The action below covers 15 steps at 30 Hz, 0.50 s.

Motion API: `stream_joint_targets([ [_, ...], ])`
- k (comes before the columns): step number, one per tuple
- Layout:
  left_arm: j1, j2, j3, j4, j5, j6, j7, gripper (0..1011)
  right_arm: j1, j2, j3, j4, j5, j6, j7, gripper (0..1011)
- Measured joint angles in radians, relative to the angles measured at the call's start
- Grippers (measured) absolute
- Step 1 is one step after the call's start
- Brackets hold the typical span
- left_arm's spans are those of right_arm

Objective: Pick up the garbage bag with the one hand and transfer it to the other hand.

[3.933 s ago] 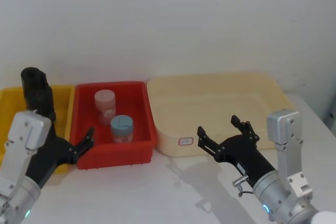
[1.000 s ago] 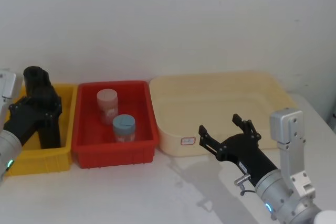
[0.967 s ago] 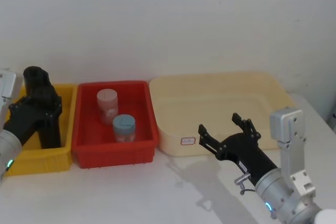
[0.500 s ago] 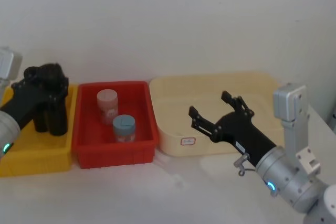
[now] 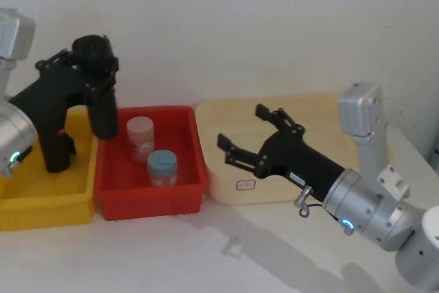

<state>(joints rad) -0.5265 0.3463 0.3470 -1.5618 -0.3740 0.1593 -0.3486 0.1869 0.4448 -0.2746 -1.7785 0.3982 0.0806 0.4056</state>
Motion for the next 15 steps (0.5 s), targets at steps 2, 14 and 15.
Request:
stream_joint_targets([
  [2, -0.004, -0.005, 0.001, -0.009, -0.017, 0.005, -0.014, 544, 0.008, 0.005, -0.008, 0.003, 0.003, 0.005, 0.015, 1000],
  [14, -0.005, -0.032, 0.012, -0.028, -0.095, 0.035, -0.062, 544, 0.048, 0.029, -0.062, 0.018, 0.008, 0.015, 0.083, 1001],
  [15, -0.005, -0.034, 0.013, -0.029, -0.099, 0.037, -0.064, 544, 0.05, 0.029, -0.064, 0.019, 0.008, 0.015, 0.084, 1000],
])
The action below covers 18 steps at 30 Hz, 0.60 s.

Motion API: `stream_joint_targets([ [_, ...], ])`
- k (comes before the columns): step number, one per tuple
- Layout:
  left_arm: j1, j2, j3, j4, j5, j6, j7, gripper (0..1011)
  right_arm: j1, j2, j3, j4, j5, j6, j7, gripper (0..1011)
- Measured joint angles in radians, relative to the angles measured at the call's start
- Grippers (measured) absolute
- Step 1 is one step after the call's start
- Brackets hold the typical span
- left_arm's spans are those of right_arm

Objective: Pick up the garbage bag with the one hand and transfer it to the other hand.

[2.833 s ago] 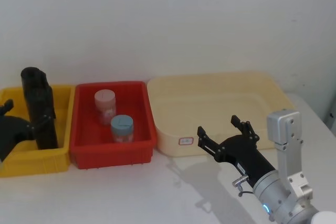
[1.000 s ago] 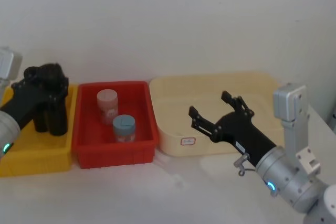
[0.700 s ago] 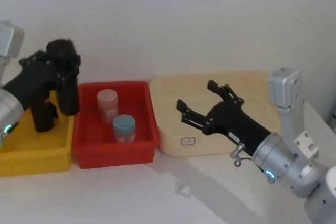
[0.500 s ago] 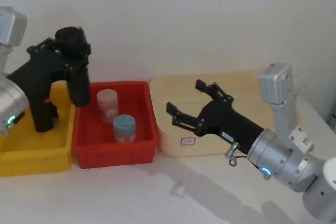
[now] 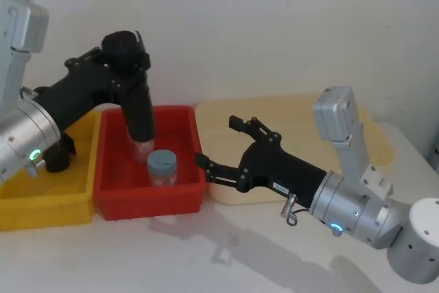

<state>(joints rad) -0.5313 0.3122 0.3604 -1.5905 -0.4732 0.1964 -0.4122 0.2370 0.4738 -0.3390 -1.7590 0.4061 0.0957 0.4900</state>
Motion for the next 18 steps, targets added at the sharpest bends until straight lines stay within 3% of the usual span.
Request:
stream_joint_targets([
  [18, 0.001, -0.032, 0.025, 0.005, -0.082, 0.045, -0.031, 544, 0.055, -0.015, -0.055, 0.064, -0.039, -0.02, -0.015, 1000],
])
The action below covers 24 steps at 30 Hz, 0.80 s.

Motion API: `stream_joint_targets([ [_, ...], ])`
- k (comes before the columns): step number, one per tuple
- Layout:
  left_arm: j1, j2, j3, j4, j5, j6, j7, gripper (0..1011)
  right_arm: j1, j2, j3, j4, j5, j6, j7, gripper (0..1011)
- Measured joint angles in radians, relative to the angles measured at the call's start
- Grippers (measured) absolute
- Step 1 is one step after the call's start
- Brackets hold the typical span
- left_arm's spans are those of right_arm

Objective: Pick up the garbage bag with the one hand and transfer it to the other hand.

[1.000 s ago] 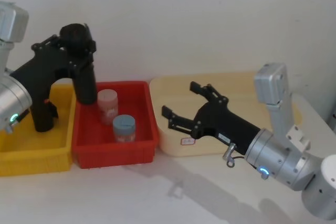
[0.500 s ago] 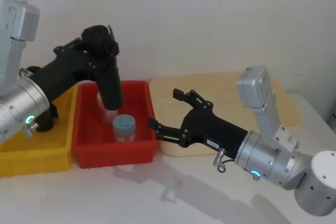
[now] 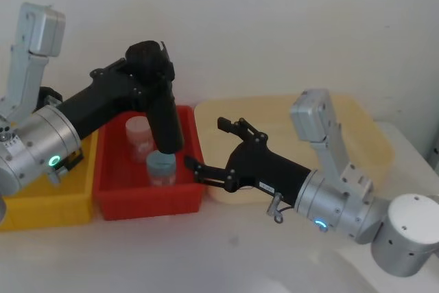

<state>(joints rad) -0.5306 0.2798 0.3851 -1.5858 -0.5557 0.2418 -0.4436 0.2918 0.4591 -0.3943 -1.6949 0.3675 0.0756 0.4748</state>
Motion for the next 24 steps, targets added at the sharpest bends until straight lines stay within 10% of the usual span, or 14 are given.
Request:
stream_joint_targets([
  [24, -0.049, -0.031, 0.036, 0.046, -0.058, 0.046, -0.018, 544, 0.081, -0.061, -0.029, 0.152, -0.058, -0.048, -0.031, 1000],
])
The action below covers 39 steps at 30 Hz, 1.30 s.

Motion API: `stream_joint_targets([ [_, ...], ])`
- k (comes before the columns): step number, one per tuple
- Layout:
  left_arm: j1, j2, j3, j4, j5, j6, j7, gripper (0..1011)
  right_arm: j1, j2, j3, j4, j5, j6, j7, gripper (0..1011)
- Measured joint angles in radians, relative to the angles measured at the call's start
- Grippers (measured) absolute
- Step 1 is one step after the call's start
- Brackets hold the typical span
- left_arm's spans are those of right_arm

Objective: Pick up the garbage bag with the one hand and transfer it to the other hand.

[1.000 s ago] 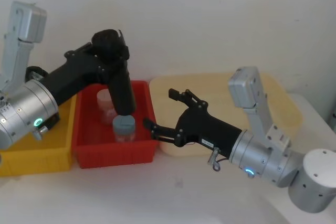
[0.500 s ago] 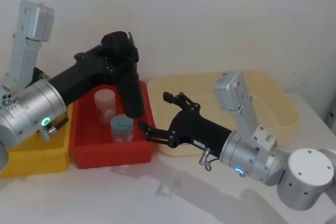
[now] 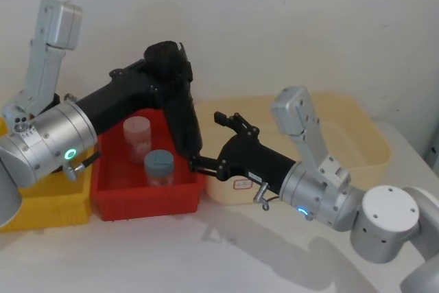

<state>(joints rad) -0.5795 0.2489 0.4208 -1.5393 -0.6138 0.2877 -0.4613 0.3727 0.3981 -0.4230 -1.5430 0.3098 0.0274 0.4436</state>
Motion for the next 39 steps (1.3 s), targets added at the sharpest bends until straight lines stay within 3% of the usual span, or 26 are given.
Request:
stream_joint_targets([
  [20, -0.019, -0.01, 0.019, 0.046, -0.027, 0.006, -0.006, 544, 0.059, -0.067, -0.009, 0.084, -0.001, 0.001, 0.001, 985],
  [27, -0.021, -0.011, 0.022, 0.054, -0.03, 0.003, -0.007, 544, 0.066, -0.076, -0.011, 0.09, 0.006, 0.006, 0.005, 840],
  [29, -0.021, -0.011, 0.022, 0.055, -0.031, 0.003, -0.007, 544, 0.067, -0.077, -0.012, 0.091, 0.007, 0.007, 0.006, 743],
  [39, -0.023, -0.012, 0.023, 0.06, -0.033, 0.0, -0.007, 544, 0.072, -0.083, -0.013, 0.096, 0.012, 0.011, 0.008, 503],
])
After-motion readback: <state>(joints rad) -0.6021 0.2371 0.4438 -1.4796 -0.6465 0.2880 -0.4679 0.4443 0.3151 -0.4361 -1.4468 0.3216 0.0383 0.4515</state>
